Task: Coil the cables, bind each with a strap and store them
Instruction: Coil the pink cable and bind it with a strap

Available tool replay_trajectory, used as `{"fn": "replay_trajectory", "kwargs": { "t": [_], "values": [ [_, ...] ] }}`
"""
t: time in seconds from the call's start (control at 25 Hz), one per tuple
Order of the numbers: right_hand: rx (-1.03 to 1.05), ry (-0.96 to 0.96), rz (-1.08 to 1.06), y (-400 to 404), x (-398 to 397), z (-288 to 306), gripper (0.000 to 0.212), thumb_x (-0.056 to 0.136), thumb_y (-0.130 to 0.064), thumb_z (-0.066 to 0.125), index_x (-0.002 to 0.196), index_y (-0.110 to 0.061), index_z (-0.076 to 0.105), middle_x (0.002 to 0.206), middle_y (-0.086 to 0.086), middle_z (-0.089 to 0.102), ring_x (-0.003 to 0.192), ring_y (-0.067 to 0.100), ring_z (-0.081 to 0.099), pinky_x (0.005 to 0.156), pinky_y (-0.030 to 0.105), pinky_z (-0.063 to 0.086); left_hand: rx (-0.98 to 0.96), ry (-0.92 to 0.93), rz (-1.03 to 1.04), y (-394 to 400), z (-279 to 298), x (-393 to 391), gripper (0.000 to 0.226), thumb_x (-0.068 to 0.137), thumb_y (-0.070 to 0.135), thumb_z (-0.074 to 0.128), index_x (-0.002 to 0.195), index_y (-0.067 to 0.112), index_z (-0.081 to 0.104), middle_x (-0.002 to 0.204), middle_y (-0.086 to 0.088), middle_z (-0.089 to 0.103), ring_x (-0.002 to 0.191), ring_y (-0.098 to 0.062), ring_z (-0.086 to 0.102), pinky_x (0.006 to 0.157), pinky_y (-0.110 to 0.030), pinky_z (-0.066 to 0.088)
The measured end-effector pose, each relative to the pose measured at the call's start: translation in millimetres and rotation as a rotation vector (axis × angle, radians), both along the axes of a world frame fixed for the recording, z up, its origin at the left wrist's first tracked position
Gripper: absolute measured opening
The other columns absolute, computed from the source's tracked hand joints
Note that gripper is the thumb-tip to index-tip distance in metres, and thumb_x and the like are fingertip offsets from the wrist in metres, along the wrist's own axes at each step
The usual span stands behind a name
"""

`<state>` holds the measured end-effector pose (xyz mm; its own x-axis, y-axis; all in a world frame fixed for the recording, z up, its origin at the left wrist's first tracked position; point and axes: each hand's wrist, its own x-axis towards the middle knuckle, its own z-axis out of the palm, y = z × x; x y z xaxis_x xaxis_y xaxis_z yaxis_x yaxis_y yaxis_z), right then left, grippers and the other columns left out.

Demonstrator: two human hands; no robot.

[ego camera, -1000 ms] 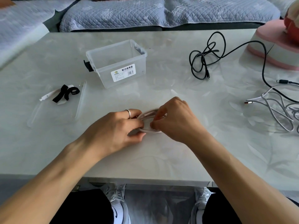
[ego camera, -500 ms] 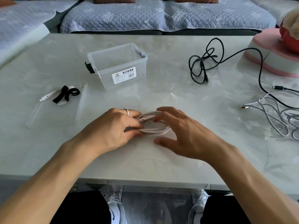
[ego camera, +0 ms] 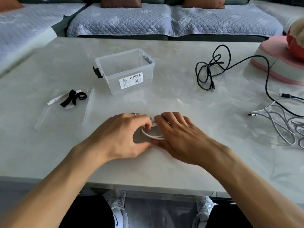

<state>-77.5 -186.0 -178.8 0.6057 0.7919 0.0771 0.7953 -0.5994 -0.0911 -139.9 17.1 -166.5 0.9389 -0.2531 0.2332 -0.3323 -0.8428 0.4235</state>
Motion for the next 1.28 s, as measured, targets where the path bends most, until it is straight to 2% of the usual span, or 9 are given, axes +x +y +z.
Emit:
{"fn": "replay_trajectory", "kwargs": {
  "t": [0.16, 0.24, 0.4, 0.68, 0.8, 0.92, 1.0, 1.16, 1.28],
  "values": [
    [-0.068, 0.059, 0.036, -3.1, 3.3, 8.7, 0.073, 0.09, -0.061, 0.025, 0.145, -0.013, 0.032, 0.134, 0.004, 0.042, 0.117, 0.027, 0.044, 0.099, 0.038, 0.04, -0.025, 0.022, -0.136, -0.4, -7.3, 10.7, 0.01, 0.079, 0.026, 0.065, 0.077, 0.018, 0.061, 0.096, 0.011, 0.066, 0.081, -0.017, 0.063, 0.067, -0.037, 0.051],
    [-0.124, 0.079, 0.028, -4.4, 3.8, 16.4, 0.074, 0.086, -0.054, 0.031, 0.147, -0.013, 0.027, 0.135, 0.004, 0.039, 0.118, 0.025, 0.04, 0.1, 0.037, 0.038, -0.057, 0.01, -0.135, 3.7, -10.6, 13.1, 0.016, 0.08, 0.03, 0.065, 0.072, 0.015, 0.065, 0.097, 0.006, 0.071, 0.083, -0.018, 0.065, 0.068, -0.036, 0.052],
    [-0.159, 0.05, -0.052, 12.6, 1.5, 28.1, 0.047, 0.079, -0.037, 0.051, 0.12, -0.013, 0.046, 0.116, 0.006, 0.042, 0.104, 0.026, 0.044, 0.083, 0.03, 0.038, -0.14, -0.016, -0.09, 3.7, -17.3, 13.8, 0.026, 0.082, 0.036, 0.061, 0.074, 0.012, 0.067, 0.089, -0.004, 0.073, 0.079, -0.023, 0.067, 0.067, -0.039, 0.053],
    [-0.189, 0.15, -0.169, 30.8, -0.1, 45.7, 0.032, 0.076, -0.017, 0.056, 0.106, -0.01, 0.047, 0.111, 0.009, 0.042, 0.097, 0.029, 0.051, 0.068, 0.03, 0.034, -0.238, -0.039, 0.02, -6.3, -14.5, 1.2, 0.008, 0.077, 0.014, 0.076, 0.077, 0.016, 0.068, 0.077, 0.006, 0.07, 0.067, -0.018, 0.063, 0.063, -0.037, 0.05],
    [-0.153, 0.137, -0.161, 23.5, -9.0, 48.7, 0.022, 0.077, -0.016, 0.053, 0.096, -0.014, 0.043, 0.108, 0.008, 0.048, 0.087, 0.032, 0.059, 0.063, 0.032, 0.033, -0.26, -0.035, 0.047, -12.2, -1.5, -10.3, 0.008, 0.076, 0.018, 0.074, 0.078, 0.016, 0.066, 0.079, 0.007, 0.069, 0.067, -0.016, 0.061, 0.062, -0.037, 0.05],
    [-0.121, 0.129, -0.166, 23.0, -17.7, 56.0, 0.02, 0.081, -0.016, 0.051, 0.098, -0.014, 0.043, 0.106, 0.009, 0.054, 0.091, 0.035, 0.062, 0.065, 0.032, 0.034, -0.056, 0.139, 0.206, -22.8, 20.8, -25.2, 0.049, 0.072, 0.041, 0.07, 0.114, 0.025, 0.049, 0.107, 0.009, 0.066, 0.089, -0.015, 0.065, 0.076, -0.037, 0.055],
    [-0.104, 0.114, -0.123, 32.4, -27.0, 63.6, 0.027, 0.083, -0.016, 0.052, 0.109, -0.01, 0.046, 0.11, 0.009, 0.054, 0.095, 0.035, 0.062, 0.066, 0.032, 0.035, 0.168, 0.222, 0.324, -35.2, 34.9, -29.8, 0.067, 0.075, 0.038, 0.066, 0.132, 0.021, 0.034, 0.122, 0.004, 0.06, 0.102, -0.022, 0.064, 0.08, -0.035, 0.054],
    [-0.042, 0.095, -0.026, 41.9, -42.1, 76.1, 0.026, 0.087, -0.015, 0.052, 0.112, -0.009, 0.046, 0.112, 0.008, 0.053, 0.095, 0.031, 0.06, 0.066, 0.031, 0.033, 0.334, 0.198, 0.449, -41.7, 54.1, -30.6, 0.017, 0.084, 0.021, 0.053, 0.101, 0.017, 0.054, 0.102, -0.005, 0.065, 0.092, -0.028, 0.064, 0.065, -0.029, 0.04],
    [-0.037, 0.026, -0.002, 34.0, -44.1, 78.3, 0.02, 0.088, -0.019, 0.049, 0.107, -0.012, 0.047, 0.103, 0.005, 0.059, 0.088, 0.034, 0.061, 0.063, 0.032, 0.031, 0.378, 0.175, 0.439, -33.5, 63.5, -42.2, 0.004, 0.086, 0.024, 0.054, 0.088, 0.021, 0.056, 0.09, -0.004, 0.065, 0.08, -0.027, 0.061, 0.061, -0.028, 0.037]
  ]
}}
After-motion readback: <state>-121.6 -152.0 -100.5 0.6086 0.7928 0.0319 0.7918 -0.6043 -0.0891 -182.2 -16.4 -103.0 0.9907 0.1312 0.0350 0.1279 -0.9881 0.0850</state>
